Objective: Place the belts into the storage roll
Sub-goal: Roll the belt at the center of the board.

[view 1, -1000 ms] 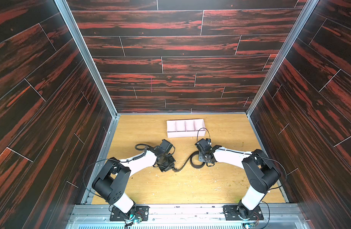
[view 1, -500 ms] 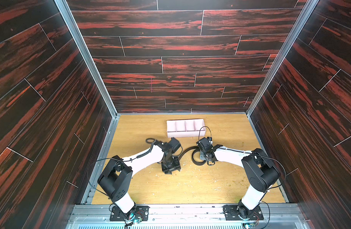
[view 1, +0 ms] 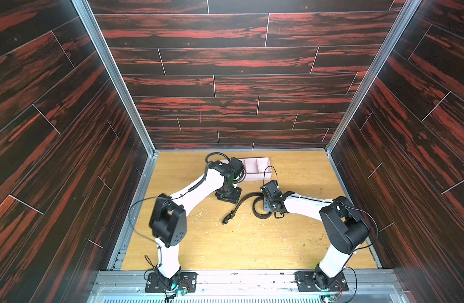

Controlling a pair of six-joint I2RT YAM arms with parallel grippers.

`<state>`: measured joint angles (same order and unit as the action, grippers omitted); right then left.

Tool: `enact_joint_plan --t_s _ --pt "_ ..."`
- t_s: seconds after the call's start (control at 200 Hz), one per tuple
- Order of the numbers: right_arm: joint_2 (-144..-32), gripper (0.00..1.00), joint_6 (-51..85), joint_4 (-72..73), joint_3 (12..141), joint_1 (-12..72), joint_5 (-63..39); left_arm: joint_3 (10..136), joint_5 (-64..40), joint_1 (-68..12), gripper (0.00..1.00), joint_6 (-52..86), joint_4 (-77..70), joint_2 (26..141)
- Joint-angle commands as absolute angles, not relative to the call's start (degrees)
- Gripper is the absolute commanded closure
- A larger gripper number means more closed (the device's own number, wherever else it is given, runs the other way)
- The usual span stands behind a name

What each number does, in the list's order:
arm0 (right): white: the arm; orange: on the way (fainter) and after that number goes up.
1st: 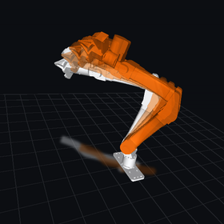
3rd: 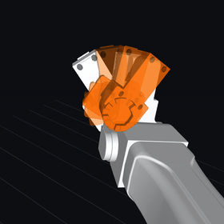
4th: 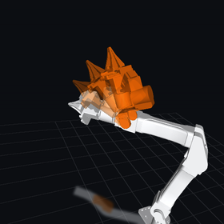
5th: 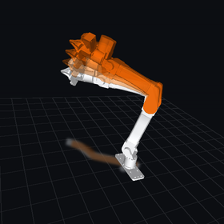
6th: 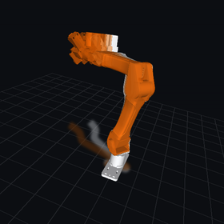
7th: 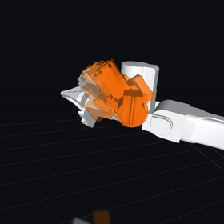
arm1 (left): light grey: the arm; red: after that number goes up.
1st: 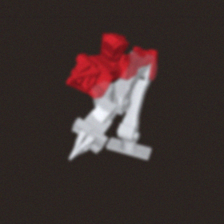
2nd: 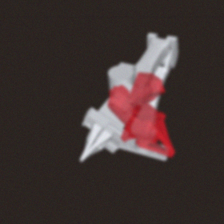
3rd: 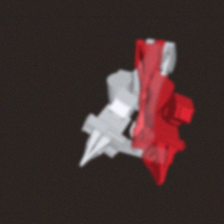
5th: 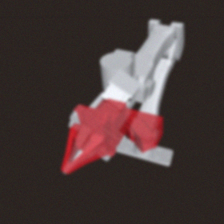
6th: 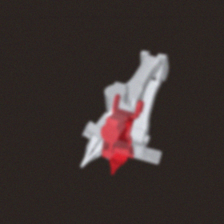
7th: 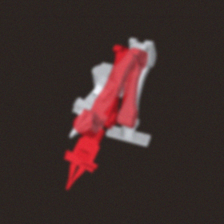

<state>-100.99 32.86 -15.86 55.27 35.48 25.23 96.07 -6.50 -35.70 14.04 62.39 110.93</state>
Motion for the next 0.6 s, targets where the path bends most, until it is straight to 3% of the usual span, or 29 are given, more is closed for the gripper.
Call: enact_joint_plan --t_s 0.0,0.456,0.521,0.596 --pt "-102.5 0.92 32.5 -17.0 56.6 35.5 23.0 95.1 -4.5 -35.8 0.48 9.0 58.5 112.0" --pt "-103.6 0.96 39.0 -21.0 60.4 35.7 23.3 93.7 -4.1 -35.9 0.57 11.5 52.3 120.6" --pt "-103.7 0.97 39.5 -21.3 60.8 35.8 23.2 93.1 -4.1 -35.9 0.65 12.6 51.8 120.5" --pt "-104.1 0.98 40.3 -22.1 61.4 35.7 23.6 92.9 -4.5 -35.9 0.85 15.0 52.3 120.5"
